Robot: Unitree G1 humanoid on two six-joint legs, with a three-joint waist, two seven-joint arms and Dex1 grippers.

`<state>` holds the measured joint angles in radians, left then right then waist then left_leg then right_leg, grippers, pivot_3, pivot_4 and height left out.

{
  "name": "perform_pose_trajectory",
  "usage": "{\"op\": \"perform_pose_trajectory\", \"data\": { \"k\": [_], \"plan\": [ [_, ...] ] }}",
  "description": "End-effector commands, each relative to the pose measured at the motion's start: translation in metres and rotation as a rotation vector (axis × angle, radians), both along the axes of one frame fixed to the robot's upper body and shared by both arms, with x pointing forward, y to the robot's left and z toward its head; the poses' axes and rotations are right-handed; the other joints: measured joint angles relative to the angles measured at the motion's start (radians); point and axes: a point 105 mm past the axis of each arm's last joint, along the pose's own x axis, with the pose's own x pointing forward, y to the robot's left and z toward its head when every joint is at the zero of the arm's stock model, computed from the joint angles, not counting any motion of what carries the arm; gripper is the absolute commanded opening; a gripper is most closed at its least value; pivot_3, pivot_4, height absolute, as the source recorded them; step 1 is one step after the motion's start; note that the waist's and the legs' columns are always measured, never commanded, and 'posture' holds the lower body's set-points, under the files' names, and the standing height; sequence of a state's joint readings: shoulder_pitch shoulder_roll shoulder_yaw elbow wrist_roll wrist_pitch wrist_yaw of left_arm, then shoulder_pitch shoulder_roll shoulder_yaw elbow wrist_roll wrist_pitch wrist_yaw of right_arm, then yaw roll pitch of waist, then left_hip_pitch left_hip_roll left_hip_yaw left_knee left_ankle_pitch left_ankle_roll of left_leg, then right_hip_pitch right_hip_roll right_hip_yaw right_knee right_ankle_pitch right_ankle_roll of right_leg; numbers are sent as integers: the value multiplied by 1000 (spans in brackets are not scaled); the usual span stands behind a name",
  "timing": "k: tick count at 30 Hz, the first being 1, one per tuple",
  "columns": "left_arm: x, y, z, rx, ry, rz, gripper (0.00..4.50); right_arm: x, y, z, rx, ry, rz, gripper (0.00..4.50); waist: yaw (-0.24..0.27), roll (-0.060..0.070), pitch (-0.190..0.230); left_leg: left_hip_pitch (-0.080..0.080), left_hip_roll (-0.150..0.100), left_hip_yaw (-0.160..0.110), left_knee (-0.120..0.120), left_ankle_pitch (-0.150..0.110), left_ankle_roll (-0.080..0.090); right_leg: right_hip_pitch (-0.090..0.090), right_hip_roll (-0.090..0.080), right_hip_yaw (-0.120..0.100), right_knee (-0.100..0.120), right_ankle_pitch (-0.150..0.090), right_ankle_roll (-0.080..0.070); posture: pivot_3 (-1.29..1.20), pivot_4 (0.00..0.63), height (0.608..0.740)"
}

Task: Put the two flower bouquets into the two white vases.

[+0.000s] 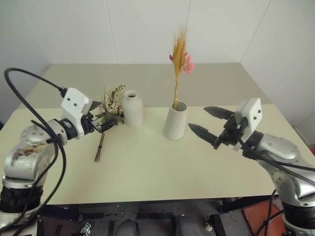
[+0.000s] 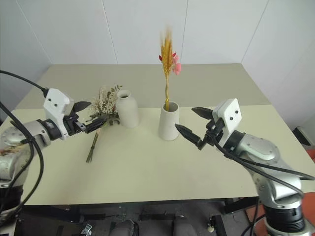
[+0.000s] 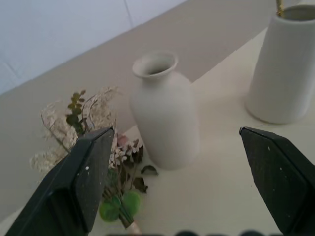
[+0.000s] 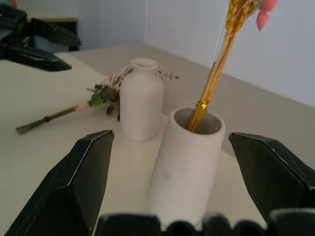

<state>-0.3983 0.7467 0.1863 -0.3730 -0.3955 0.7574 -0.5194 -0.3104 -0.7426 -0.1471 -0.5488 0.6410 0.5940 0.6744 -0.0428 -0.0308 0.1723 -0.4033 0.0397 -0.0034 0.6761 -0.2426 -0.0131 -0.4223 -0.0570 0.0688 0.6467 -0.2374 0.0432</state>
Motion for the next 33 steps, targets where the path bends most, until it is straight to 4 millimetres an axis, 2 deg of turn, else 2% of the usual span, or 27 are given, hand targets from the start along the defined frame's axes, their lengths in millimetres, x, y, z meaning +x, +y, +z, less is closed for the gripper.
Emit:
{"op": "perform_pose_trajectory", "data": {
  "k": [1,3,6,8,10,14,20,24,31,33],
  "plan": [
    [3,-3,5,35,-26,199,4433,-21,11,9,-133,-14,160,4455,1,-1,0,0,0,0,0,0,0,0,0,0,0,0,0,0,150,740],
    [8,-9,-7,18,97,268,4433,-21,10,10,-194,6,179,4455,3,-1,0,0,-1,0,1,0,0,1,-1,0,0,0,0,0,150,740],
    [23,0,-21,-3,265,478,4433,-19,10,16,-218,-3,196,4455,12,-3,0,-1,-2,-2,3,0,0,1,-1,0,0,0,1,0,150,740],
    [30,4,-22,-51,344,587,4433,-17,10,18,-216,-3,197,4455,16,-3,0,-1,-3,-3,3,0,0,1,-1,0,0,0,1,0,150,740],
    [34,2,-19,-76,382,624,4433,-15,10,18,-219,-4,189,4455,19,-3,0,-2,-4,-3,2,0,0,1,-1,0,-1,0,1,0,150,740],
    [37,0,-16,-17,381,638,4433,-12,8,15,-226,-2,162,4455,17,-3,0,-3,-4,-3,1,0,0,-2,-1,0,-1,0,1,0,150,740],
    [45,9,-39,-70,524,695,4433,-13,11,16,-214,-21,152,4455,28,-3,0,-2,-4,-3,1,0,0,-1,-2,0,0,0,1,0,150,740],
    [53,2,-49,-108,563,644,4433,-11,11,17,-200,-23,132,4455,29,-3,0,-3,-4,-3,1,0,0,-1,-2,0,-1,0,1,0,150,740],
    [64,-3,-51,-135,541,585,4433,-9,9,18,-196,-23,98,4455,29,-3,0,-2,-5,-3,1,0,0,-1,-3,0,0,0,1,0,150,740],
    [65,-2,-53,-133,550,586,4045,-9,8,17,-197,-19,94,4500,29,-3,0,-2,-5,-3,1,0,0,-1,-3,0,0,0,1,0,150,740]
  ]
}}
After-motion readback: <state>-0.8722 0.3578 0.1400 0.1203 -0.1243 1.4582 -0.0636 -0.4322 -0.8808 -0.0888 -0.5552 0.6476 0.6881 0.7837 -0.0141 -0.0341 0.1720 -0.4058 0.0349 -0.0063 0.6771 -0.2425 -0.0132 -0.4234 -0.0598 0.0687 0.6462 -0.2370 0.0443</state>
